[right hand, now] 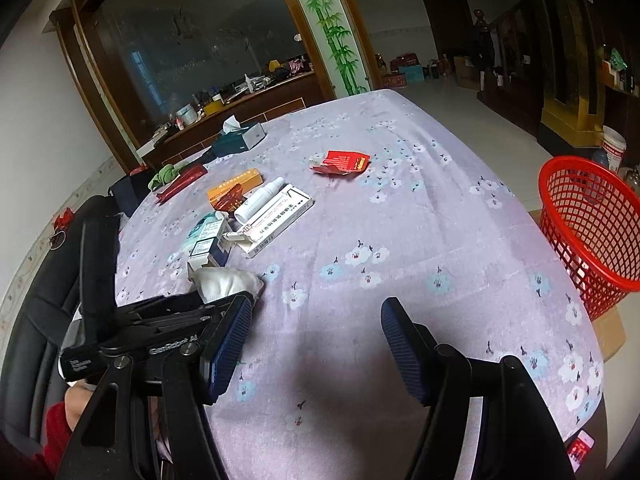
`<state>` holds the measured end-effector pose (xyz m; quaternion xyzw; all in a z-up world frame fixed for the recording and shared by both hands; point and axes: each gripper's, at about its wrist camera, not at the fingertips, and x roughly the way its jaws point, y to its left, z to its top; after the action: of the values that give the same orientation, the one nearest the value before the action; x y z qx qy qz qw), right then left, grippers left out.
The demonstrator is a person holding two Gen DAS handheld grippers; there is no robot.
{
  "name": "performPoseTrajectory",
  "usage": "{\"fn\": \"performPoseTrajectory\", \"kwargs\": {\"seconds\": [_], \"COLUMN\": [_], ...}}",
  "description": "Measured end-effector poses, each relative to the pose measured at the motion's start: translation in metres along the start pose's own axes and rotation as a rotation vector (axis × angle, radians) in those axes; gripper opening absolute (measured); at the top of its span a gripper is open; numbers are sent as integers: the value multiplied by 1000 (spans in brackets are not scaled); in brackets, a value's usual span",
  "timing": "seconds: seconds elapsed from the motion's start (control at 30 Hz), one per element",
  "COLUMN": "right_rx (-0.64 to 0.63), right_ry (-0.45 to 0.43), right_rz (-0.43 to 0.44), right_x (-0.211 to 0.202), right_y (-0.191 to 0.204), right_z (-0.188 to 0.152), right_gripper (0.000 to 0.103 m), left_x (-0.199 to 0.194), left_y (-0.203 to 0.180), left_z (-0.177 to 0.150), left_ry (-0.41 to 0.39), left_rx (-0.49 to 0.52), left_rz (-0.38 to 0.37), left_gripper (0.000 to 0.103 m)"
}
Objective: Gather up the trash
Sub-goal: 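Grasp the white sock with the left gripper while the right reaches toward the red box, then grasp the torn red cigarette box with the right gripper and lift it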
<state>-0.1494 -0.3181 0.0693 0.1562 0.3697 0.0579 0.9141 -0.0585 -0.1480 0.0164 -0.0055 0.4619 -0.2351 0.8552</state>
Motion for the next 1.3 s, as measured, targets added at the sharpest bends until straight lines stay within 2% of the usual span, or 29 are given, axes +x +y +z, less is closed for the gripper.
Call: {"fn": "performPoseTrajectory", "kwargs": {"seconds": [0.03, 0.07, 0.23, 0.33, 0.43, 0.5, 0.6, 0.73, 0.87, 0.97, 1.0, 1.1, 1.3], "right_rx": [-7, -17, -110, -195, -286, -327, -380, -403, -441, -469, -474, -472, -378], "right_ry": [0, -1, 20, 49, 85, 110, 143, 172, 207, 224, 226, 216, 132], "right_rz": [-1, -6, -41, -89, -144, -170, -183, -203, -237, -260, -266, -283, -229], "right_x": [2, 4, 30, 59, 95, 119, 153, 187, 213, 224, 226, 225, 178], "right_y": [0, 1, 8, 11, 15, 16, 20, 23, 24, 26, 27, 26, 36], "right_z": [5, 10, 48, 77, 100, 112, 125, 138, 146, 142, 140, 134, 121], "right_gripper": [72, 72, 71, 63, 53, 43, 43, 42, 33, 22, 14, 6, 2], "left_x": [-2, -4, -32, -50, -59, -59, -56, -56, -55, -55, -55, -56, -65], "left_y": [1, 2, 6, 17, 35, 47, 60, 64, 64, 64, 65, 65, 65], "left_z": [-1, -2, -10, -15, -18, -19, -19, -20, -22, -23, -22, -24, -32], "left_ry": [-7, -11, -80, -137, -168, -173, -165, -171, -168, -170, -170, -175, -204], "left_rx": [-1, 6, 37, 46, 14, -10, -44, -40, -38, -34, -36, -37, -31], "left_rz": [-4, -7, -4, 18, 30, 39, 17, 13, -4, -16, -17, -19, 2], "left_gripper": [35, 34, 33, 33, 33, 33, 33, 33, 33, 33, 33, 33, 33]}}
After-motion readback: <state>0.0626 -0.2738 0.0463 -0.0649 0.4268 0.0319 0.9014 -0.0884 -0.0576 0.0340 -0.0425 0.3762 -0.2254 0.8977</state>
